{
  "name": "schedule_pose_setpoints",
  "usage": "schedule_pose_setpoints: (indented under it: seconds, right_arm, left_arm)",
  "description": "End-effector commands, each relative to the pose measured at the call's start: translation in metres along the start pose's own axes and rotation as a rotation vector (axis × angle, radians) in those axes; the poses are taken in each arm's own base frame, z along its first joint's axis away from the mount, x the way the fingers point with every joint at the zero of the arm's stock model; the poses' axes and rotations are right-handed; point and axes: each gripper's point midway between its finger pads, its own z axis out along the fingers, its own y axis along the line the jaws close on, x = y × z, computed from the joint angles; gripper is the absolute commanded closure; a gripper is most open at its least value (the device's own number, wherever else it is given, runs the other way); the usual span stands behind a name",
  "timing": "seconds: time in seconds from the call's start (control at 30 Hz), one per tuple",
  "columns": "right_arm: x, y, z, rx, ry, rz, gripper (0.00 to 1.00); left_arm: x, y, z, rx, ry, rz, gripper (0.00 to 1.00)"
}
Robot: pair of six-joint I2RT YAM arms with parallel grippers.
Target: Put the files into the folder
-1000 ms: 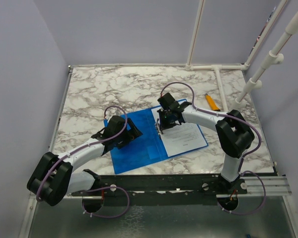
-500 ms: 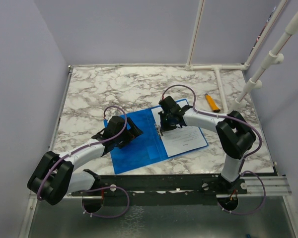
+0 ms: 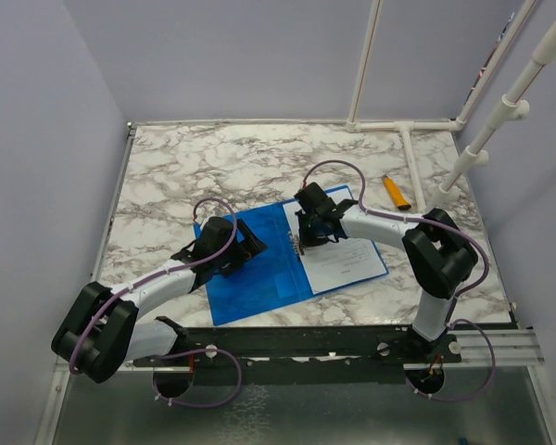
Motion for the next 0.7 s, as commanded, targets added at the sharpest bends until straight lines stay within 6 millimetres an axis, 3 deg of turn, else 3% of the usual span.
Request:
schedule_pose_setpoints:
  seconds: [0.0,0.3,0.53,0.67]
  right_arm:
    - [0.023,-0.019,-0.006,0.099,0.065,-0.001,0.99]
    - [-0.019,-0.011,-0.048,0.107,-0.066,0.014,0.99]
    - [-0.031,0.011,-0.07,0.012,-0.089,-0.005,0.96]
    - [-0.035,0.025,-0.077,-0.03,-0.089,-0.022,0.88]
  left_arm:
    - [0.007,0.028,0.003,-0.092,-0.002,0.008,0.01]
    - [0.007,0.028,0.002,-0.089,-0.003,0.016,0.01]
    - [0.007,0.028,0.002,-0.089,-0.001,0.025,0.01]
    - [0.007,0.026,0.002,-0.086,0.002,0.03,0.01]
